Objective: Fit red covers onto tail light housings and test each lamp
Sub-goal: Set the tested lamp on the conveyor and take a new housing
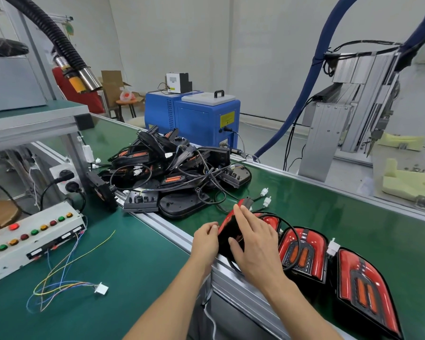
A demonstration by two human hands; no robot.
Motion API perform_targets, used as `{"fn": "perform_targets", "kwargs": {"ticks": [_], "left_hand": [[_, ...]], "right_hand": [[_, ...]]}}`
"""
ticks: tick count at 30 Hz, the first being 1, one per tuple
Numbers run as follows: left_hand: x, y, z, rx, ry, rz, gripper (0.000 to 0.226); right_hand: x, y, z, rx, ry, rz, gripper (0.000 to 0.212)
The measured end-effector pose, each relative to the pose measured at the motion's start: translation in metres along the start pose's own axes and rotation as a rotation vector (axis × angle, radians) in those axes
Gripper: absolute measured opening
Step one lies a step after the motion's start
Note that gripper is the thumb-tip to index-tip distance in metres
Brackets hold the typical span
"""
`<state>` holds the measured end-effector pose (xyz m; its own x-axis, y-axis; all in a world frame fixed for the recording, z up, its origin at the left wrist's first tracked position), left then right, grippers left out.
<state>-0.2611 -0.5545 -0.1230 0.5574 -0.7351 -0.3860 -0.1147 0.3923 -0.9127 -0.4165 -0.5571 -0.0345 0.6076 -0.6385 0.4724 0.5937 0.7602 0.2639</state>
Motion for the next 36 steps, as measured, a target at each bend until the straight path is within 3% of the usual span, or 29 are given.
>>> {"fn": "perform_targets", "kwargs": {"ticks": [7, 14, 18, 20, 24, 31, 36], "left_hand": [[-0.010, 0.002, 0.012, 0.036, -0.004, -0.029, 0.033], [-0.028, 0.005, 0.030, 0.025, 0.013, -0.050, 0.033], [-0.045, 0.009, 0.064, -0.053, -0.032, -0.062, 0.024], [-0.059, 0.016, 0.092, -0.091, -0.070, -0.059, 0.022], [-0.111, 0.045, 0.179, -0.251, -0.242, -0.051, 0.025], [-0.241, 0.109, 0.324, -0.109, -0.540, -0.037, 0.028], [-0.310, 0.140, 0.400, -0.184, -0.724, -0.010, 0.029]], "right_hand": [[0.000, 0.002, 0.001, 0.040, 0.004, -0.032, 0.083], [-0.021, 0.033, 0.029, 0.129, -0.301, 0.001, 0.070], [-0.039, 0.089, 0.023, 0.314, -0.403, 0.186, 0.050], [-0.044, 0.121, 0.006, 0.437, -0.323, 0.243, 0.047], [-0.056, 0.171, -0.054, 0.644, -0.021, 0.183, 0.046], [-0.083, 0.287, -0.114, 0.779, 0.250, 0.281, 0.027], [-0.097, 0.360, -0.145, 0.855, 0.405, 0.364, 0.016]]}}
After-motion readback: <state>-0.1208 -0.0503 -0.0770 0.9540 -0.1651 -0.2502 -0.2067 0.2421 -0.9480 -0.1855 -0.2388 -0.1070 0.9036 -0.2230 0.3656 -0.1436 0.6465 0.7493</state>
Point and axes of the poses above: each hand's wrist, its own x-axis towards the middle knuckle, its own z-axis out of the back of the hand, y = z × x, the point moved 10 cm from there along x, towards the middle knuckle, and after that the axes turned 13 degrees about z, right-handed, at the moved point
